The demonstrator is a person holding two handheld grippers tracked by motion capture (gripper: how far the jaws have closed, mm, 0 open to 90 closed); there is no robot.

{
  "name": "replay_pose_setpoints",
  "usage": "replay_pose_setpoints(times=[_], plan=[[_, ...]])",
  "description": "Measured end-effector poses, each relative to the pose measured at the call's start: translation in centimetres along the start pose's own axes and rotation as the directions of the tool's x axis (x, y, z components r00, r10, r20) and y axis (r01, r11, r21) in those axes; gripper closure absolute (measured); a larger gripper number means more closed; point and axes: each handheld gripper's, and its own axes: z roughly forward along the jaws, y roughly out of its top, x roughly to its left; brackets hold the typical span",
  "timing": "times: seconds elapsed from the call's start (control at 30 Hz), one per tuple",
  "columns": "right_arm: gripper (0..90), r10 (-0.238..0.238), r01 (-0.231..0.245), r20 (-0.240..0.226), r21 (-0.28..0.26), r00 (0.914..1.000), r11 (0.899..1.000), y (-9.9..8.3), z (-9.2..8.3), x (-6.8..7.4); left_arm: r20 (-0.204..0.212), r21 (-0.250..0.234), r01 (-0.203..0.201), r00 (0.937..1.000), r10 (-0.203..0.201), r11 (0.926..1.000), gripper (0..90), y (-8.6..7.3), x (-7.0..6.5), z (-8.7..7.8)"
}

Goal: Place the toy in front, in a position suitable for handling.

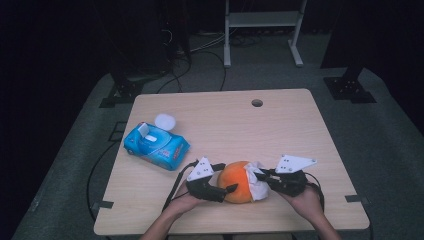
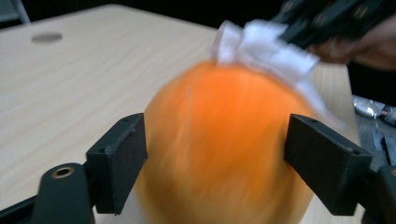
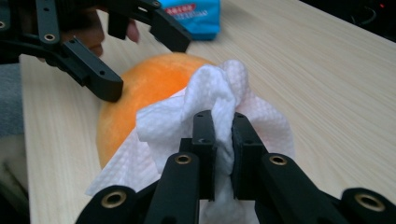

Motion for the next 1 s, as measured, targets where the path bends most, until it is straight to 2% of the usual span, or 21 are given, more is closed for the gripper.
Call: replay_pose_setpoints(times=[0.03, 0.1, 0.13, 0.2, 0.3, 0.43, 0.5, 0.63, 0.73, 0.8, 0.87, 0.93, 1.0], plan=[[81.6, -0.003, 0.003, -0.011, -0.008, 0.9999, 1.000, 0.2, 0.2, 0.2, -0.001, 0.000, -0.007, 1.0000, 0.007, 1.0000, 19.7, 0.1, -0.2, 0.1], [81.7, -0.027, 0.027, -0.006, -0.005, 0.9996, 1.000, 0.6, 0.5, 0.6, -0.024, 0.027, -0.046, 0.9986, 0.046, 0.9986, 22.6, 0.0, -0.4, 0.4], [81.7, -0.037, 0.037, 0.001, 0.001, 0.9993, 0.999, 0.6, 0.6, 0.7, -0.024, 0.030, -0.041, 0.9988, 0.042, 0.9987, 24.5, -0.3, -0.3, 0.4], [81.6, -0.024, 0.024, -0.009, 0.006, 0.9997, 1.000, 0.5, 0.5, 0.5, -0.020, 0.039, -0.036, 0.9991, 0.037, 0.9986, 27.4, -0.7, 0.1, 0.5], [81.6, 0.017, -0.016, -0.026, 0.019, 0.9995, 1.000, -0.1, 0.3, -0.2, -0.026, 0.044, -0.022, 0.9994, 0.023, 0.9988, 28.5, -0.8, 0.4, 0.3], [81.7, 0.062, -0.062, -0.009, 0.067, 0.9980, 0.996, -1.1, 0.1, -0.9, -0.033, 0.054, -0.021, 0.9992, 0.023, 0.9983, 28.6, -1.0, 0.6, 0.1], [81.6, 0.084, -0.083, -0.009, 0.057, 0.9964, 0.995, -1.2, -0.2, -1.0, -0.035, 0.058, -0.020, 0.9991, 0.022, 0.9981, 28.6, -1.0, 0.9, 0.0], [81.6, 0.050, -0.050, -0.043, 0.014, 0.9978, 0.999, -0.3, -0.2, -0.2, -0.035, 0.055, 0.007, 0.9994, -0.005, 0.9985, 28.5, -1.4, 1.5, -0.3], [81.7, 0.036, -0.034, -0.047, 0.037, 0.9983, 0.999, -0.4, 0.3, 0.0, -0.030, 0.055, 0.023, 0.9993, -0.022, 0.9982, 28.2, -1.5, 1.7, -0.4], [81.7, 0.058, -0.055, -0.055, 0.066, 0.9968, 0.996, -0.7, 0.4, -0.6, -0.029, 0.055, 0.022, 0.9994, -0.020, 0.9982, 28.2, -1.5, 1.6, -0.3], [82.0, 0.079, -0.076, -0.024, 0.094, 0.9966, 0.993, -0.9, 0.2, -1.1, -0.026, 0.054, 0.027, 0.9993, -0.026, 0.9982, 28.3, -1.5, 1.6, -0.3], [82.0, 0.095, -0.094, -0.022, 0.060, 0.9952, 0.994, -0.7, -0.1, -1.3, -0.022, 0.050, 0.034, 0.9992, -0.032, 0.9982, 28.3, -1.6, 1.5, -0.1], [82.0, 0.084, -0.083, -0.030, 0.013, 0.9960, 0.996, 0.1, -0.3, -0.9, -0.022, 0.048, 0.027, 0.9994, -0.026, 0.9985, 28.3, -1.5, 1.3, 0.0]])
